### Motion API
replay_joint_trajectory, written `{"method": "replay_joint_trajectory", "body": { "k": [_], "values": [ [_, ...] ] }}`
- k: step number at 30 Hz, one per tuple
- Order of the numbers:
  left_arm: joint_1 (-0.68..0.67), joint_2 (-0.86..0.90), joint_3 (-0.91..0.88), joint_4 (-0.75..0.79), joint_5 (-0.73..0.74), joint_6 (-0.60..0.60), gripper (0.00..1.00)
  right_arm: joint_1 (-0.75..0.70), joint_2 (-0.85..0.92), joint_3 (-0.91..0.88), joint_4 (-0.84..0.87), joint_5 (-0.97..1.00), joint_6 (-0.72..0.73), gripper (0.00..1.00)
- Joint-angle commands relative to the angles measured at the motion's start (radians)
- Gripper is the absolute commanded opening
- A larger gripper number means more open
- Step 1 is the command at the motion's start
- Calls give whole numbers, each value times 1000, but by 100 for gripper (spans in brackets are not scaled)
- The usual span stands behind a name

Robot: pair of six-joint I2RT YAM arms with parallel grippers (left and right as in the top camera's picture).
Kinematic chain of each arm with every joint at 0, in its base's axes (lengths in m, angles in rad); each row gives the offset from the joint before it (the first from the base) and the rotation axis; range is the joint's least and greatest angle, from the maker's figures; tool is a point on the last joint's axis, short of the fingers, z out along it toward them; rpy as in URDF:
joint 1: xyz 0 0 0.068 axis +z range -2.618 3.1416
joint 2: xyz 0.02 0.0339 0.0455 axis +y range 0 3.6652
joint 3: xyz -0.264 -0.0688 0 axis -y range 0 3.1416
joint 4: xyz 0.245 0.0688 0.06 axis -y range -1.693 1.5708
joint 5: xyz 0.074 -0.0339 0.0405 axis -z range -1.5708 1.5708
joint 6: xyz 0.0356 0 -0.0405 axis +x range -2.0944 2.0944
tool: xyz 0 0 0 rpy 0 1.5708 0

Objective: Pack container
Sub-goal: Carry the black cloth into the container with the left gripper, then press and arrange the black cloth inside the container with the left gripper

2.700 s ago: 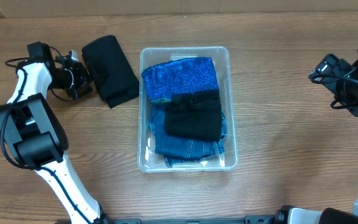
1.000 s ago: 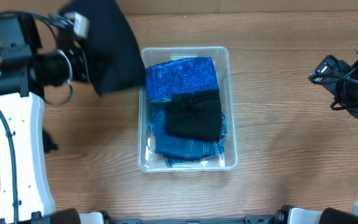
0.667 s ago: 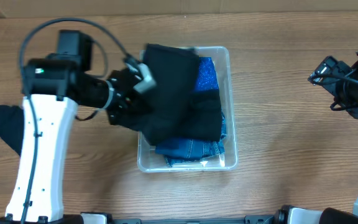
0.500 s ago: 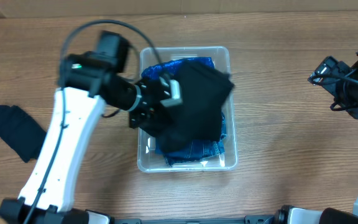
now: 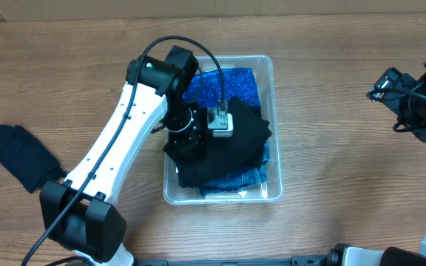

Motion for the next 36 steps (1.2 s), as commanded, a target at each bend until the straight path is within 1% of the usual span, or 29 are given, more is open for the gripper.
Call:
{"method": "replay_joint_trajectory", "body": {
  "k": [1,6,10,14,15,16,17,18,23,27,29,30,31,32,36],
  "values": [
    [-1,16,-10,0,-7,-44,4,-3,-3,3,4,-5,-5,100],
    [-2,16,-70,2,-17,-59,4,-3,-3,3,4,-5,-5,100],
    [-14,16,-129,46,-11,-59,4,-3,-3,3,4,-5,-5,100],
    [-39,16,-153,58,-13,-58,4,-3,-3,3,4,-5,-5,100],
    [-46,16,-154,59,-18,-58,17,-3,-3,3,4,-5,-5,100],
    [-48,16,-154,63,-21,-59,56,-3,-3,3,4,-5,-5,100],
    [-50,16,-153,73,-20,-59,81,-3,-3,3,4,-5,-5,100],
    [-51,13,-150,82,-19,-64,100,-3,-3,3,5,-5,-5,100],
    [-51,-17,-87,101,-3,-172,100,-3,-3,3,5,-5,-5,100],
    [-30,-53,22,89,-71,-259,100,-3,-3,3,5,-5,-5,100],
    [-15,-73,76,119,-150,-362,100,-3,-3,3,5,-5,-5,100],
    [-7,-83,105,153,-197,-441,100,-3,-3,3,5,-5,-5,100],
    [-3,-90,126,182,-212,-503,100,-3,-3,3,5,-5,-5,100],
    [-1,-97,159,241,-164,-603,100,-3,-3,3,7,-5,-5,100],
    [-21,-94,167,295,-40,-617,100,-3,-3,3,7,-5,-5,100]
  ]
}}
